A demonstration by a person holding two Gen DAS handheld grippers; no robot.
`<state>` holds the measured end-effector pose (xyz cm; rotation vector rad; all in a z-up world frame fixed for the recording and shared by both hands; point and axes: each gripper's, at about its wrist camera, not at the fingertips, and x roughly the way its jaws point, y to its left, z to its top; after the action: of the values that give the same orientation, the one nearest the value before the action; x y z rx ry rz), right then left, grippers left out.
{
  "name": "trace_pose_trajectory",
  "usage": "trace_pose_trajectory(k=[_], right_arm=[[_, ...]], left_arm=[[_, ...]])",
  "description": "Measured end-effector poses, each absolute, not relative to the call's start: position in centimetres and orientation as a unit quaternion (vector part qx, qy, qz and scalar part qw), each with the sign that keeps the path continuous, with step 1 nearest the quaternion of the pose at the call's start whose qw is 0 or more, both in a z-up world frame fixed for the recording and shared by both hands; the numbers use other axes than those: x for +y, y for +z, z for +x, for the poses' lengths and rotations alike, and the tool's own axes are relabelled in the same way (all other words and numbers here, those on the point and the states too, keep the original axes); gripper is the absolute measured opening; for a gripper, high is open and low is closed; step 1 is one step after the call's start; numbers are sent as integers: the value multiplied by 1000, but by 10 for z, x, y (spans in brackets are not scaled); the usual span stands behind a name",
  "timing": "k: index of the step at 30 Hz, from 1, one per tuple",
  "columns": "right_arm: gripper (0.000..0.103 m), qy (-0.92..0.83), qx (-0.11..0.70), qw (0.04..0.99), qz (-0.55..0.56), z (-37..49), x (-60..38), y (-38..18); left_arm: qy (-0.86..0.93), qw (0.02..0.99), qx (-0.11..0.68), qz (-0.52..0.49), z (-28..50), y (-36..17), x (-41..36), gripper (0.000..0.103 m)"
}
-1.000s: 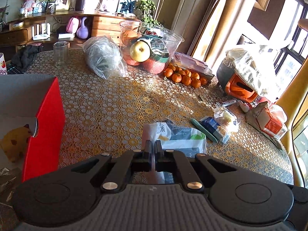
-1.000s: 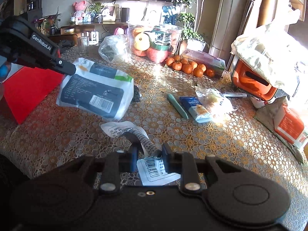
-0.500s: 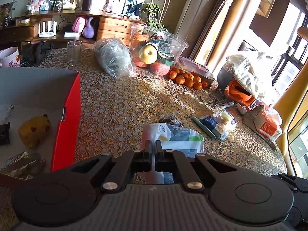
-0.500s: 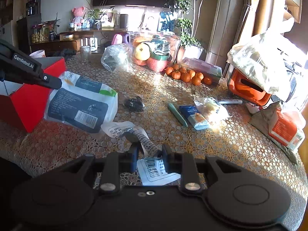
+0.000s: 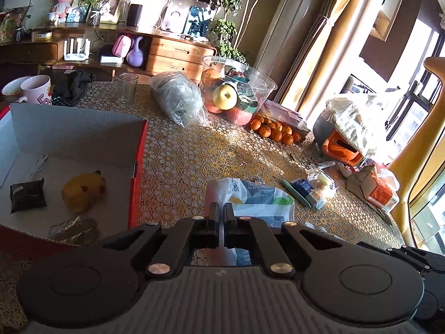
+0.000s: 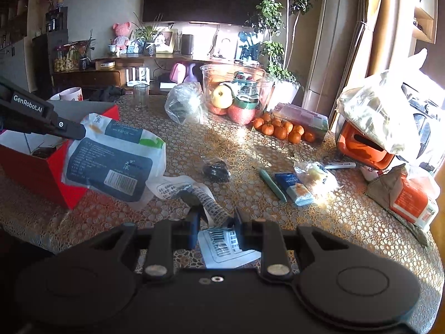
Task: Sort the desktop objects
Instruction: 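Carry the white bag in the left tool and barcode packet in the right tool to the box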
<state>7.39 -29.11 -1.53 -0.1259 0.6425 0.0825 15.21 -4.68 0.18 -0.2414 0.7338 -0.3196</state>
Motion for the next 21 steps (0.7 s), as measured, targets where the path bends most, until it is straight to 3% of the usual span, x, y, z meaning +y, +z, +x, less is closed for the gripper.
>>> trace_pose_trajectory(k=[21], right_arm=[[25, 120, 284, 945, -108, 75, -200, 22]], left_arm=[[-112, 929, 317, -155, 129, 33, 47, 2]])
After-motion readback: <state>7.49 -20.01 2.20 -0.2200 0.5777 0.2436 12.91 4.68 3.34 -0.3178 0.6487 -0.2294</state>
